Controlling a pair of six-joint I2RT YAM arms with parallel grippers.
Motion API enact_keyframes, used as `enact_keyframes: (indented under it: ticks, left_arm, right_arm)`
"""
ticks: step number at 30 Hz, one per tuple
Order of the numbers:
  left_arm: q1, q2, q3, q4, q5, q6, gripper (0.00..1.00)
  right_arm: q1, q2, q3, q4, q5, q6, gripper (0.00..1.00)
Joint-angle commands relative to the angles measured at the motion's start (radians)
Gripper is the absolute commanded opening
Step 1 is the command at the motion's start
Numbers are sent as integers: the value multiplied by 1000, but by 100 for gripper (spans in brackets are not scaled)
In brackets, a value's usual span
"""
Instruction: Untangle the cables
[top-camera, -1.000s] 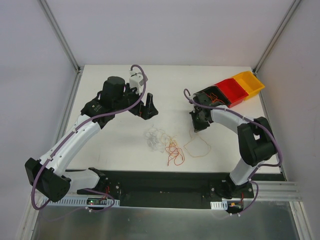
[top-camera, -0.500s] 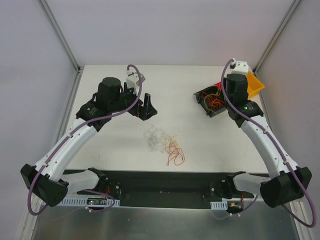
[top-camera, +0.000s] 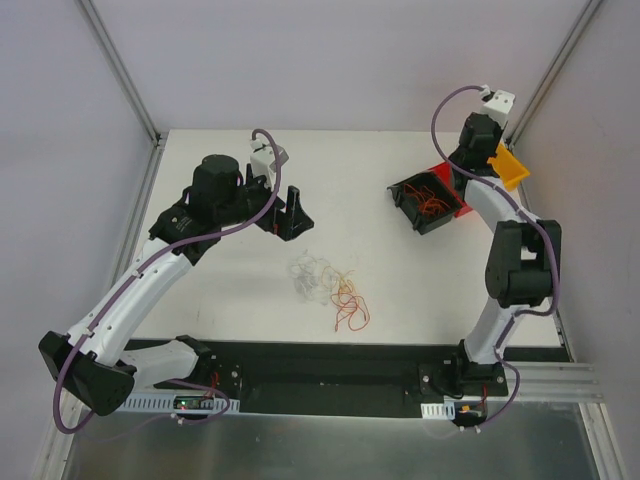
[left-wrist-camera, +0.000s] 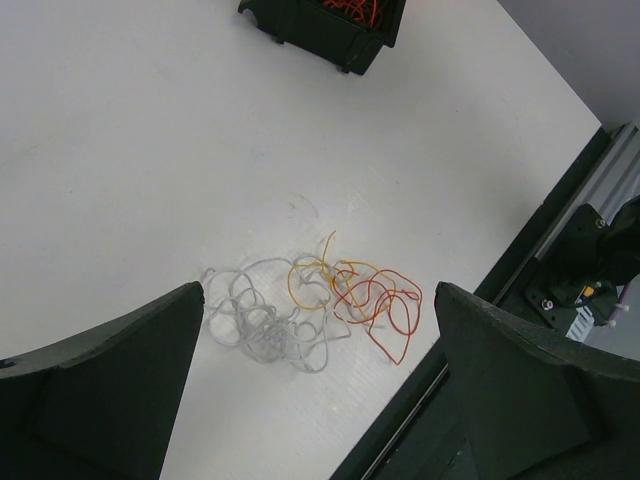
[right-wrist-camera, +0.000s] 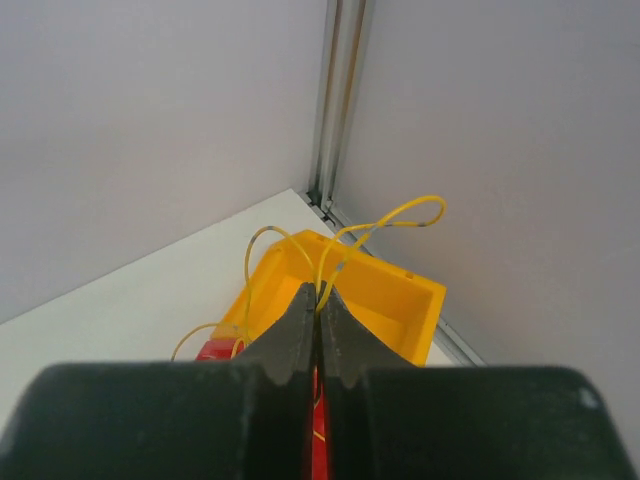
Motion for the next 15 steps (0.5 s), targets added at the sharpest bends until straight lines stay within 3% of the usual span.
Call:
enact_keyframes:
  ticks: [1,8,12,15]
  left_arm:
    - [9,-24,0,28,3,-1,99]
    - [9,-12,3,28,28,-9,99]
    - [9,-12,3,30,37,-16,99]
    - [9,-17,1,35,49,-21,99]
  right_arm:
    - [-37,99,46,225,4,-90,0]
    - [-48,58,-127,170,-128,32,0]
    - [-83,45,-177,36,-287,160,0]
    - [-106,80,-114,-154,-361,218,0]
